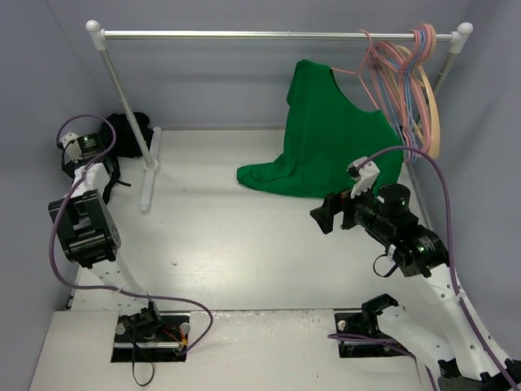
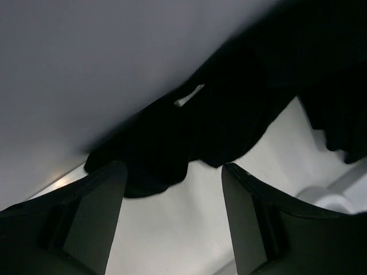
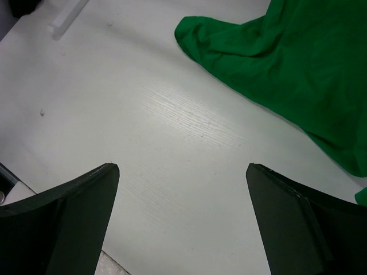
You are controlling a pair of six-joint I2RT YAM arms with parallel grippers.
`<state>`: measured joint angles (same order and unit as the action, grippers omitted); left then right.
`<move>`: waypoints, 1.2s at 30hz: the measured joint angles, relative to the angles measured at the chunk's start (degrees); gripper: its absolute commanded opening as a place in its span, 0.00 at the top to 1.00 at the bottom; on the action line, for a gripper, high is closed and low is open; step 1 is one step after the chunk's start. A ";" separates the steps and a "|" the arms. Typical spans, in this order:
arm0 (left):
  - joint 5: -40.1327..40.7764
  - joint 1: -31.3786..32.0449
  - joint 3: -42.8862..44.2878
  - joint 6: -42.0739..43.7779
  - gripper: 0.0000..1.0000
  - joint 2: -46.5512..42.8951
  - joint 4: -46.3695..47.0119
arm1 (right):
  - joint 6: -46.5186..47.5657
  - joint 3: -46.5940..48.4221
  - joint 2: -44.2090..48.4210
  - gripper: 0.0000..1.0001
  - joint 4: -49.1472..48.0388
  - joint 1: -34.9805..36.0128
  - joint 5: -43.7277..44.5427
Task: Place the t-shirt on the hanger
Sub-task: Grab the tshirt from the pile, then move the tshirt to the center of the board
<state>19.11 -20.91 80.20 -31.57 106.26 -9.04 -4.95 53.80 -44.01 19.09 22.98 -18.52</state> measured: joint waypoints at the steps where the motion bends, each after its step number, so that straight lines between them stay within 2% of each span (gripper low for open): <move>1: -0.09 0.00 1.44 0.15 0.33 2.34 0.22 | 0.02 0.00 -1.01 0.00 -0.02 0.00 0.02; 6: -0.83 0.00 8.96 0.76 0.36 13.99 -0.31 | 0.07 1.14 -7.23 0.00 -0.20 0.00 0.04; 10: -0.90 0.09 9.75 1.14 0.62 18.01 -0.50 | 0.13 2.89 -11.93 0.00 -0.52 0.00 -0.11; 11: -0.79 0.13 9.81 1.22 0.72 18.23 -0.28 | 0.17 3.26 -12.70 0.00 -0.66 -0.02 -0.26; 12: -0.81 0.17 9.94 1.44 0.76 18.23 -0.26 | 0.28 3.65 -13.38 0.00 -0.76 -0.02 -0.44; 13: -0.85 0.17 10.08 1.53 0.86 18.21 -0.28 | 0.37 3.89 -13.86 0.00 -0.96 -0.02 -0.61; 16: -1.07 0.17 10.10 2.36 0.99 18.12 -0.33 | 0.74 4.17 -14.29 0.00 -1.31 -0.02 -1.38; 21: -1.60 0.22 5.42 3.45 1.00 13.70 -0.76 | 2.05 4.44 -13.97 0.00 -1.29 -0.02 -2.38; 24: -2.64 0.22 1.79 3.82 1.00 6.58 -4.28 | 2.47 4.44 -12.83 0.00 -1.27 -0.02 -2.86; 27: -3.58 0.33 2.12 4.04 1.00 -2.03 -8.92 | 2.86 4.44 -10.47 0.00 -1.31 -0.02 -3.43; 29: -4.35 0.37 5.07 4.09 1.00 -8.55 -13.09 | 3.19 4.44 -8.59 0.00 -1.29 -0.02 -3.85; 36: -13.46 1.90 27.23 1.66 1.00 -24.55 -24.70 | 3.67 4.44 -2.56 0.00 -1.20 0.00 -4.48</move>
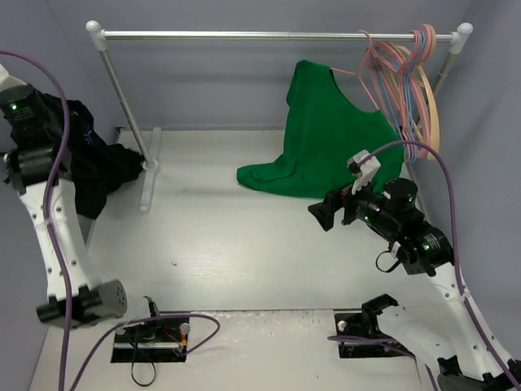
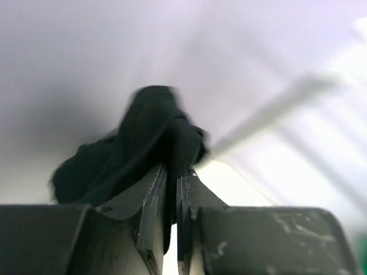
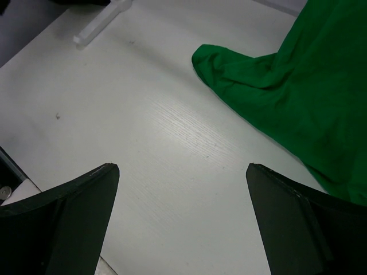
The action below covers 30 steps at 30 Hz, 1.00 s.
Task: Place the t-shirt on the hanger
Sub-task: Move the tshirt to the center of the board
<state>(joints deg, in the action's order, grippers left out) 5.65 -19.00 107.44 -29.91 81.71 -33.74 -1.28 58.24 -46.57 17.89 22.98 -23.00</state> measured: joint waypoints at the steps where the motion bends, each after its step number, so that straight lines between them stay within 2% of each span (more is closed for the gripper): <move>1: -1.18 0.79 1.01 -0.35 1.00 -2.32 -0.72 | -0.09 0.00 0.79 0.00 -0.04 -0.02 0.00; 5: -11.37 6.23 -1.75 -3.17 1.00 -12.44 -0.66 | -0.68 -0.07 4.24 0.00 -0.09 0.00 0.04; 9: -26.47 12.35 -5.25 -8.07 1.00 -16.20 -0.11 | -1.86 -0.61 6.67 0.00 -0.35 0.07 0.02; 13: -36.52 20.17 -5.07 -11.17 1.00 -13.20 -0.26 | -3.04 -1.64 6.97 0.00 -0.48 0.33 -0.11; 16: -39.80 26.18 -3.21 -11.98 1.00 -7.87 -1.70 | -3.56 -1.81 6.54 0.01 -0.57 0.37 -0.96; 20: -43.43 32.20 5.35 -12.66 1.00 0.48 -4.94 | -3.72 -1.81 5.75 0.02 -0.59 0.37 -2.05; 23: -45.44 34.03 6.88 -12.20 1.00 0.90 -5.05 | -3.61 -1.81 4.39 0.05 -0.83 0.37 -3.04; 24: -45.94 34.16 5.55 -11.67 1.00 -0.46 -4.98 | -3.61 -1.81 3.87 0.05 -0.98 0.37 -3.34; 26: -46.45 34.16 0.48 -10.49 0.92 -4.72 -4.52 | -3.61 -1.79 2.49 0.07 -1.14 0.37 -3.72; 27: -46.36 34.12 -4.55 -9.22 0.89 -8.09 -3.78 | -3.65 -1.79 1.73 0.08 -1.27 0.37 -3.98; 28: -46.31 34.05 -9.29 -8.17 0.78 -11.21 -4.33 | -3.67 -1.79 0.83 0.09 -1.40 0.37 -4.22; 30: -45.38 34.05 -19.98 -5.84 0.73 -16.35 -4.52 | -3.65 -1.79 -0.83 0.12 -1.77 0.37 -4.72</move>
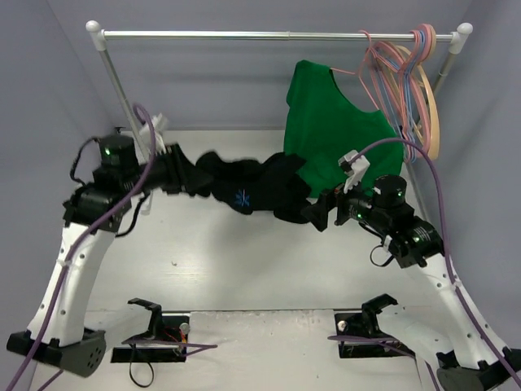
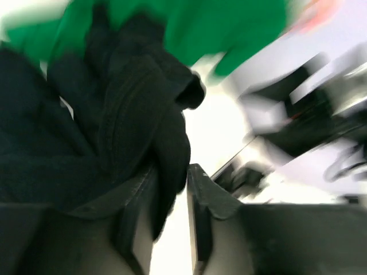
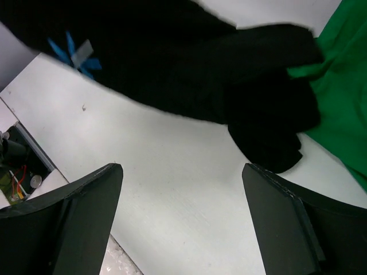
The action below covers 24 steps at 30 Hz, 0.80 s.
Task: Place the t-shirt on the hanger
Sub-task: Move the tshirt to the center of the board
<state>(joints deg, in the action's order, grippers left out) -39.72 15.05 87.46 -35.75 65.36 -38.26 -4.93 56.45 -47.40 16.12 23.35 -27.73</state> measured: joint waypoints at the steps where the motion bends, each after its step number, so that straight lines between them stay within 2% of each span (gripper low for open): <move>1: 1.36 0.00 -5.18 1.33 0.67 -1.77 -1.18 | 0.00 0.00 -1.22 0.13 -0.26 0.02 -0.26; 5: 11.21 0.31 -20.02 4.81 0.54 -3.82 -5.79 | -0.04 0.00 -6.27 0.17 -1.42 0.31 -1.31; 9: 22.58 0.13 -26.49 5.20 0.51 2.25 -8.15 | 0.04 0.00 -12.13 0.20 -3.39 3.26 -0.98; 12: 28.33 -0.26 -30.77 3.98 0.50 2.51 -8.22 | 0.55 1.05 -18.36 0.23 -4.24 8.59 1.90; 18: 28.76 -6.47 -38.32 -0.79 0.50 2.03 -3.50 | 1.99 6.58 -33.97 0.32 -7.30 16.02 6.82; 21: 27.87 -9.33 -44.28 -3.96 0.50 2.21 -0.42 | 2.73 9.14 -40.81 0.32 -8.52 17.35 9.18; 24: 27.32 -9.62 -48.13 -6.40 0.50 2.16 0.48 | 3.32 10.93 -46.23 0.31 -9.44 18.80 11.10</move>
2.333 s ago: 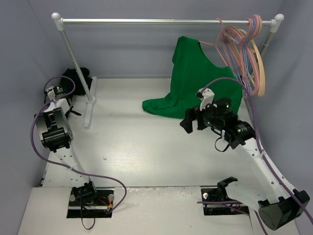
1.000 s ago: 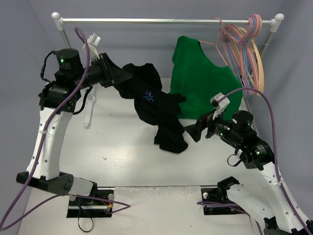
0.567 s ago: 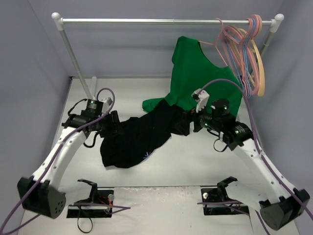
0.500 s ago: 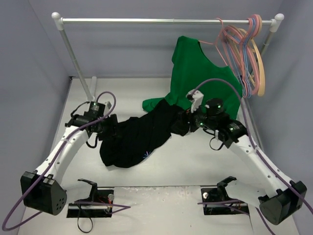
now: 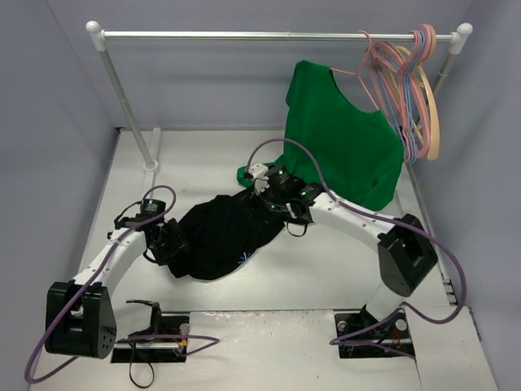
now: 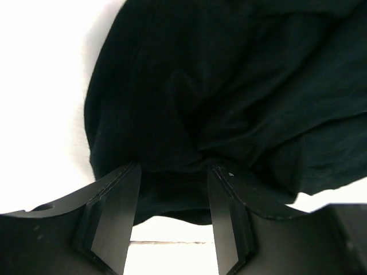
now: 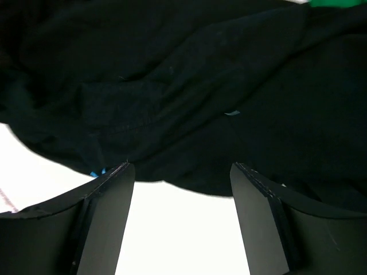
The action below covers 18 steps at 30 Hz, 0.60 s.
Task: Place the t-shirt on the hanger
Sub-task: Move the tshirt to the center of the board
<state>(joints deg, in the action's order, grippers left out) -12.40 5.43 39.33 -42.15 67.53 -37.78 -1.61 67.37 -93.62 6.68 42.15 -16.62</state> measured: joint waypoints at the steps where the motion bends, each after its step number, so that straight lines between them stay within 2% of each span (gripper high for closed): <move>1: -0.15 0.00 -0.90 -0.68 0.50 -0.15 0.42 | 0.15 0.37 -1.53 0.30 -0.28 0.74 0.76; 8: 0.44 -0.07 -5.95 -5.11 0.51 -2.21 4.46 | -1.62 0.48 -9.97 0.28 -3.61 4.96 3.32; 11: 1.88 -0.35 -6.27 -5.70 0.52 -1.90 5.73 | -3.74 0.66 -12.87 0.31 -6.05 5.55 3.85; 13: 2.80 -0.74 -6.25 -6.01 0.58 -0.92 7.06 | -5.09 0.74 -14.38 0.39 -7.52 5.53 4.37; 14: 3.39 -0.81 -6.25 -6.08 0.68 -0.28 7.63 | -5.68 0.87 -15.02 0.52 -8.11 5.51 4.70; 16: 4.44 -1.22 -6.23 -6.01 0.80 1.53 8.72 | -6.49 1.38 -15.91 0.69 -8.81 5.51 5.55; 17: 4.59 -1.40 -6.08 -5.90 0.85 2.34 9.05 | -6.97 1.57 -16.04 0.82 -9.25 5.53 6.23; 18: 4.79 -1.60 -5.70 -5.66 0.93 2.93 9.09 | -7.13 1.75 -15.98 0.89 -9.38 5.53 6.82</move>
<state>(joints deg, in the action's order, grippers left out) -7.62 3.84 33.63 -47.81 70.46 -28.69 -8.73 69.12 -109.60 -2.70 47.68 -9.80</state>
